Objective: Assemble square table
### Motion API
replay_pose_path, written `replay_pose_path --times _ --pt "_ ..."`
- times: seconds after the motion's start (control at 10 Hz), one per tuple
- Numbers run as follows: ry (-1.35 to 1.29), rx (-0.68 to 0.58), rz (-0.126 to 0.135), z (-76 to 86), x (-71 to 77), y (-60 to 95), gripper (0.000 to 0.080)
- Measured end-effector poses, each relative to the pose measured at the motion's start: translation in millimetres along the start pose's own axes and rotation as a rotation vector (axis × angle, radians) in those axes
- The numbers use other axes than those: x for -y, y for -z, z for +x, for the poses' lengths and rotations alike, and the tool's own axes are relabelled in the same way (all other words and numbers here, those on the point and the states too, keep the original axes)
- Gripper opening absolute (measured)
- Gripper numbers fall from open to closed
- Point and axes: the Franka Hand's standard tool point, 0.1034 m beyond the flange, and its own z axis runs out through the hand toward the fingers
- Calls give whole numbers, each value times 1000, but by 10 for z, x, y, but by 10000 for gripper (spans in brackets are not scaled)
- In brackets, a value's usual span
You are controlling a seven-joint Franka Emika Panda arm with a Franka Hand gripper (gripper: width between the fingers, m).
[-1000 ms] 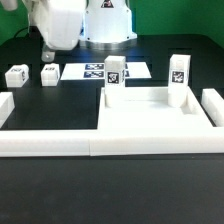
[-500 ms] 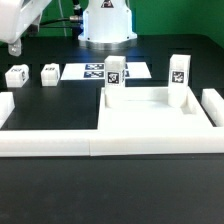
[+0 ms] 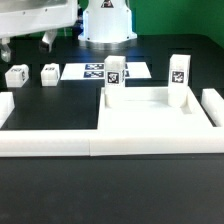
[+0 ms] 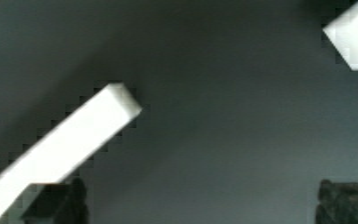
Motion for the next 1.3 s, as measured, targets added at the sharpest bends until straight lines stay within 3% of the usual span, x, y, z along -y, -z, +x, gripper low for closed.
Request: replay_pose_path --times 0.1,0.2,0.3,0.7,0.8,0.9,1.0,1.1,1.2,1.3 --pt "-242 9 28 -8 47 -72 649" --pt "-421 37 85 -19 52 -87 649" --pt "-451 9 86 -9 -15 -134 649" --pt "-631 4 121 82 75 -136 649" --pt "-687 83 221 5 215 -187 649" --pt "-691 107 261 -2 247 -230 649" --pt "-694 128 285 -27 323 -259 649" --pt "-683 222 352 -130 511 -315 649" --pt "-663 270 375 -117 581 -389 649" --pt "-626 346 429 -167 636 -419 649"
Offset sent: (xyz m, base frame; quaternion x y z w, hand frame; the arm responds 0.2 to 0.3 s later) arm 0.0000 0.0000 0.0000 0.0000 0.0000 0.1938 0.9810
